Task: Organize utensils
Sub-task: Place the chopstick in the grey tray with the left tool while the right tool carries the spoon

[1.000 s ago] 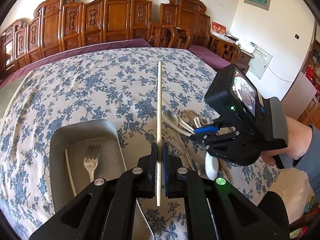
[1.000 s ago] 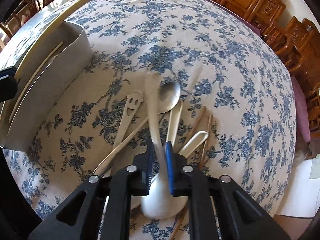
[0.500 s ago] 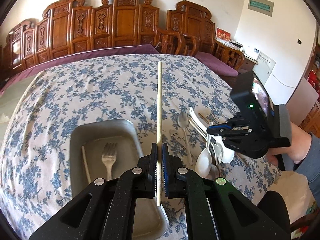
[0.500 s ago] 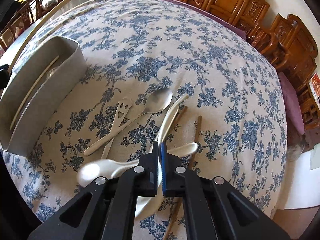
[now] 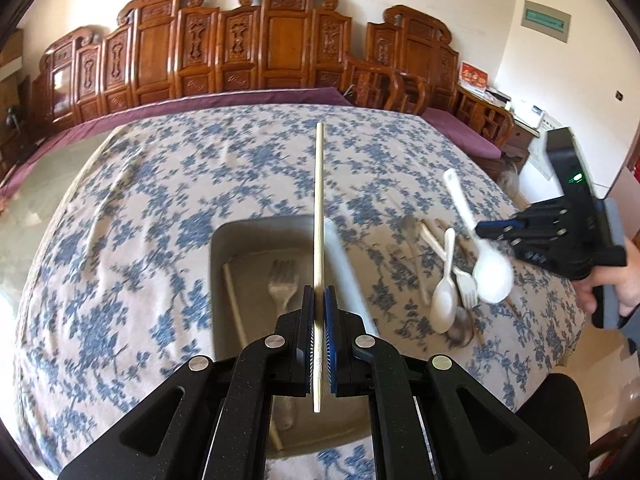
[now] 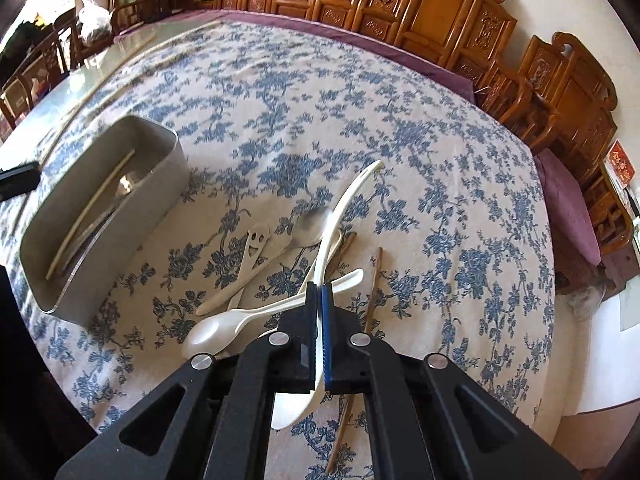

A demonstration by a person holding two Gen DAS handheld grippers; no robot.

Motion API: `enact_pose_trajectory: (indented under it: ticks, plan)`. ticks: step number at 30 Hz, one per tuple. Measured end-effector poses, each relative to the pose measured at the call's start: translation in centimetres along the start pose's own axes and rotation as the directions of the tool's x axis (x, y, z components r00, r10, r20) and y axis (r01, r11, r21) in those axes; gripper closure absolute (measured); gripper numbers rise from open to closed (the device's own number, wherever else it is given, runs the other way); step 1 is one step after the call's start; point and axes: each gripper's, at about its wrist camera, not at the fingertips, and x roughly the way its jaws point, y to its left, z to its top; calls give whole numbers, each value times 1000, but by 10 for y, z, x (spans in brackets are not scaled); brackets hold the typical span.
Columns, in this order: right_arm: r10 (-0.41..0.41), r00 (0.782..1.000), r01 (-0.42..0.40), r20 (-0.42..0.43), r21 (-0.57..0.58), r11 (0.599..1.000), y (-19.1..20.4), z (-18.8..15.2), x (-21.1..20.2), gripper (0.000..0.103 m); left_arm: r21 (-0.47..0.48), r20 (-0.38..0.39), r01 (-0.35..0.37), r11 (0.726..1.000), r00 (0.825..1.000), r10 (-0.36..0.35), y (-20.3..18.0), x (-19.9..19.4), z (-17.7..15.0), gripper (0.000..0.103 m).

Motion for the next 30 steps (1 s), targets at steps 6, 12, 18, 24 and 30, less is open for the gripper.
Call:
enact_pose_trajectory:
  ticks: [6,12,18,24,30]
  plan:
    - [-20,999,20,33,-6,1000,3,3,-19,100,-11,-40,-26,1000,999,25,18,3,-12,99]
    - [-22,997,24,76,-27,999,13,10,-41,100,8,-104,-31,999,994,32,22,18,-23,99]
    - [-1,995,7,100,-56,998,31,15,-54,100,43,-179,-26,999,983,34,19,39,-33,99]
    - [46,991,-38,126,-68,997,51,22,-62,100,36,-183,-29,999,983,35,21,39,-33,99]
    - [105,985,-93,140,-89,992,80,30,-63,100,17,-157,-21,1000,987,23,24,31,-26,99]
